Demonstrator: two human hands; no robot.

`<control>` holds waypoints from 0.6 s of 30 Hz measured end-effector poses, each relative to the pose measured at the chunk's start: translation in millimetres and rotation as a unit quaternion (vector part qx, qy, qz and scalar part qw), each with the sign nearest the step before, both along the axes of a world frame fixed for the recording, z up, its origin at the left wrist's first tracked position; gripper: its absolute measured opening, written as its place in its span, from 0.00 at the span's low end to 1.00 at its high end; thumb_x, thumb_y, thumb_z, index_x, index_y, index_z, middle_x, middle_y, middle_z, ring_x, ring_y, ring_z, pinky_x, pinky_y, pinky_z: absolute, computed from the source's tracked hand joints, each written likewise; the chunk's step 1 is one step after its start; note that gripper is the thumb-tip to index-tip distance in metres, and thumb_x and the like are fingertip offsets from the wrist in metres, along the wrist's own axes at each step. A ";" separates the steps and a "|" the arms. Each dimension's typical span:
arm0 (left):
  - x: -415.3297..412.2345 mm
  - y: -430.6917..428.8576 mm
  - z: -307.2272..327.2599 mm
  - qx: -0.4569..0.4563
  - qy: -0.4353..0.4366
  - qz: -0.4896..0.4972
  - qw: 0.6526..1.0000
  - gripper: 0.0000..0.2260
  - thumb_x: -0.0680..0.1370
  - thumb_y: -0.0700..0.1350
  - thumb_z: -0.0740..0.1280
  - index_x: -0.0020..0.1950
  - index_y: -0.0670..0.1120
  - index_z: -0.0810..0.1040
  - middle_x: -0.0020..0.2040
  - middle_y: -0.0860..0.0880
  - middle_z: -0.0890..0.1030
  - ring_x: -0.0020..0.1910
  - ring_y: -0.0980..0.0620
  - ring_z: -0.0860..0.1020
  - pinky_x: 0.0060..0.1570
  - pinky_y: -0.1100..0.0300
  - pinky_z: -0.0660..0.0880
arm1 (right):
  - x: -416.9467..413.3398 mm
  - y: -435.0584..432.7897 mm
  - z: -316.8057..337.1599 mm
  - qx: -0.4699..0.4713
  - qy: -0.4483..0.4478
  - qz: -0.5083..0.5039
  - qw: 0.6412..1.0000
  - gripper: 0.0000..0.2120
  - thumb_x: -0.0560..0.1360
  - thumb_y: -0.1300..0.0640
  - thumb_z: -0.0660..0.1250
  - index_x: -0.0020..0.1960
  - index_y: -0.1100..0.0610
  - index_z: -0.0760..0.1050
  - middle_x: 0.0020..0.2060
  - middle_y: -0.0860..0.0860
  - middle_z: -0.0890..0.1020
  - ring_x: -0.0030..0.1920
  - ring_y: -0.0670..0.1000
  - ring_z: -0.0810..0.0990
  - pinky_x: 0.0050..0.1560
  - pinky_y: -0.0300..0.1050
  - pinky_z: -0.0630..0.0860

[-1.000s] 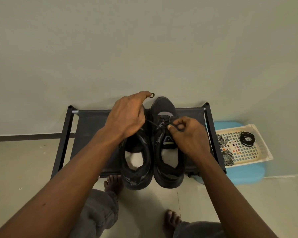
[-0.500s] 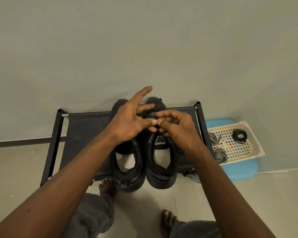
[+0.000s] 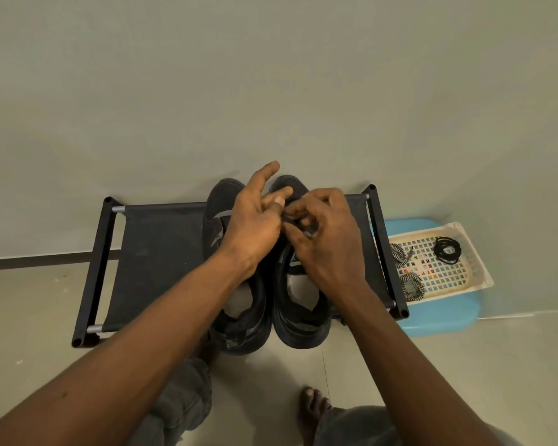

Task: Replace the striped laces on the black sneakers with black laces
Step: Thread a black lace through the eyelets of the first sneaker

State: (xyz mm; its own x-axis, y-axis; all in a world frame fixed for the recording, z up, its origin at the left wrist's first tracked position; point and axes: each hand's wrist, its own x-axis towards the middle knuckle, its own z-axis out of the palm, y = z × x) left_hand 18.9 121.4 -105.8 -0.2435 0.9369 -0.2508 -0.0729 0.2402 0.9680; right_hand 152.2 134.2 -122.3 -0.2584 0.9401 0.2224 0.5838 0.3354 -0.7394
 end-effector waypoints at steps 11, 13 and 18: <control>-20.0 0.0 3.3 0.004 -0.032 -0.053 0.998 0.07 0.80 0.41 0.72 0.57 0.46 0.86 0.53 0.43 0.86 0.50 0.51 0.84 0.52 0.58 0.82 | 7.4 11.5 12.5 -0.202 0.313 -0.010 0.928 0.07 0.76 0.64 0.74 0.54 0.62 0.85 0.44 0.54 0.88 0.46 0.53 0.88 0.50 0.47 0.84; -18.4 -0.1 2.0 0.007 -0.080 -0.055 0.995 0.06 0.79 0.39 0.72 0.55 0.45 0.86 0.53 0.43 0.85 0.52 0.49 0.83 0.55 0.57 0.81 | 8.1 10.4 16.7 -0.202 0.311 -0.003 0.929 0.07 0.77 0.65 0.73 0.54 0.61 0.85 0.43 0.54 0.88 0.44 0.52 0.87 0.48 0.42 0.83; -18.8 3.5 4.0 0.032 -0.148 0.005 0.988 0.04 0.82 0.39 0.69 0.53 0.46 0.84 0.56 0.45 0.87 0.57 0.48 0.84 0.57 0.55 0.81 | 18.2 16.2 14.9 -0.232 0.238 -0.031 0.943 0.05 0.78 0.57 0.73 0.53 0.56 0.85 0.38 0.53 0.86 0.38 0.52 0.82 0.44 0.49 0.83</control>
